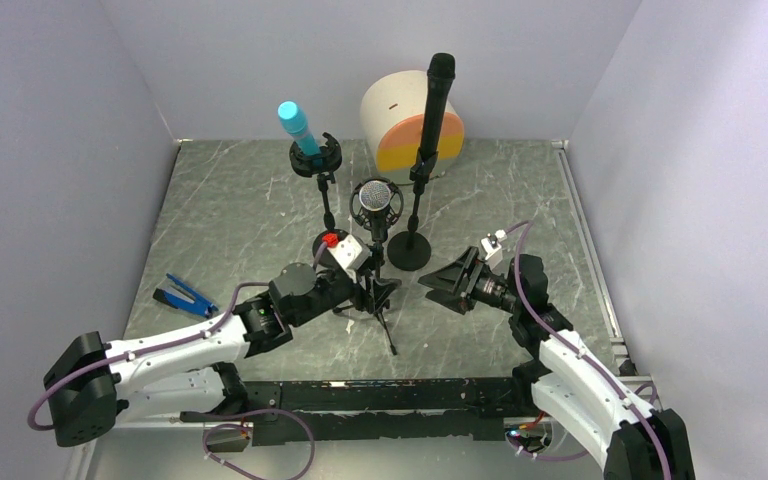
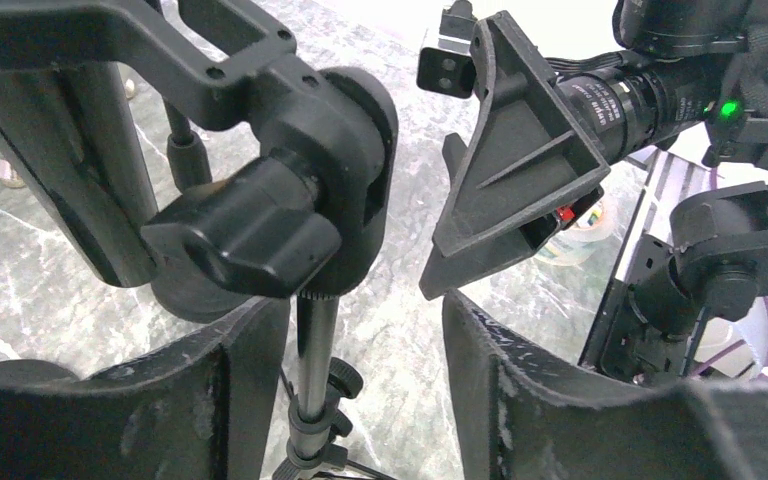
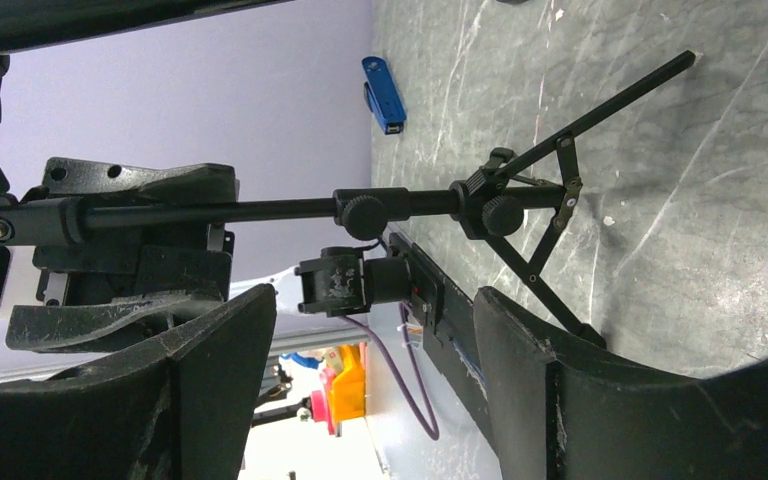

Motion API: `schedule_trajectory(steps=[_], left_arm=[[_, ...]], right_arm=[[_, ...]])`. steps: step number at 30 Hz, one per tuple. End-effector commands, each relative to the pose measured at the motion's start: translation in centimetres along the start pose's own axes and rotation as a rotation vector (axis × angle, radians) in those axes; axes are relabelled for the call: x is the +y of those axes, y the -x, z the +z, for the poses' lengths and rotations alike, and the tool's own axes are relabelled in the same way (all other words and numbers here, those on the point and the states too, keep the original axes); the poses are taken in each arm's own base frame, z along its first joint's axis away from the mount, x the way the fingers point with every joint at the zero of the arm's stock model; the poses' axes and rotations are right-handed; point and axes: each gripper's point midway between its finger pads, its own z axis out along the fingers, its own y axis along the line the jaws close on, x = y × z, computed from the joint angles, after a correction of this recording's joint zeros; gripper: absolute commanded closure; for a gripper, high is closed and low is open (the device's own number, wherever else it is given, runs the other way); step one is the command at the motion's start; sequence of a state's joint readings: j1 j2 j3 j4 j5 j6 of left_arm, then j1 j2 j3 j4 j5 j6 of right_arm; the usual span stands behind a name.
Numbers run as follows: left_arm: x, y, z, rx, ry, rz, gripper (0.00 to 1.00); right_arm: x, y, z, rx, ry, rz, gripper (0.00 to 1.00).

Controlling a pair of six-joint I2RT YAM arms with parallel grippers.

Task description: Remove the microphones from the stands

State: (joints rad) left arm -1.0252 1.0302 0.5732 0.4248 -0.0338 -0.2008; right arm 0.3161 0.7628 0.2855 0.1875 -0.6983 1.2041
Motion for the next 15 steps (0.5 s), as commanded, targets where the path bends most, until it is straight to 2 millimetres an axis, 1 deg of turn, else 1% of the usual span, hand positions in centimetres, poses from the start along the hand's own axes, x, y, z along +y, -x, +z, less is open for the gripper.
schedule_trajectory(steps=[1, 4, 5, 6, 8, 10, 12, 15], left_arm=[[0.4, 2.9, -0.3, -0.097, 0.037, 0.061, 0.41], [0.3, 3.1, -0.7, -0.118, 0.025, 0.088, 0.46], [0.2, 3.2, -0.8, -0.125, 0.019, 0.104, 0.45], [0.2, 3.2, -1.0, -0.128, 0.01, 0.116, 0.42], [-0.2, 2.8, -1.5, -0.12, -0.018, 0.153, 0.32], [-0.6, 2.3, -2.0, -0.11, -0.062, 0.219, 0.26], [-1.0, 1.9, -2.4, -0.113, -0.099, 0.267, 0.23], [-1.1, 1.6, -2.7, -0.128, -0.116, 0.31, 0.22]], right_arm=[[2.4, 0.5, 0.0, -0.011, 0.069, -0.048, 0.26], [2.4, 0.5, 0.1, -0.01, 0.076, -0.046, 0.28], [2.4, 0.4, 0.2, -0.005, 0.079, -0.047, 0.28], [2.4, 0.3, 0.2, 0.0, 0.079, -0.048, 0.28], [2.4, 0.2, 0.2, 0.006, 0.076, -0.054, 0.28], [2.3, 0.1, 0.3, 0.006, 0.073, -0.056, 0.28], [2.1, 0.0, 0.2, 0.007, 0.072, -0.055, 0.28], [2.0, -0.1, 0.3, 0.011, 0.075, -0.054, 0.28]])
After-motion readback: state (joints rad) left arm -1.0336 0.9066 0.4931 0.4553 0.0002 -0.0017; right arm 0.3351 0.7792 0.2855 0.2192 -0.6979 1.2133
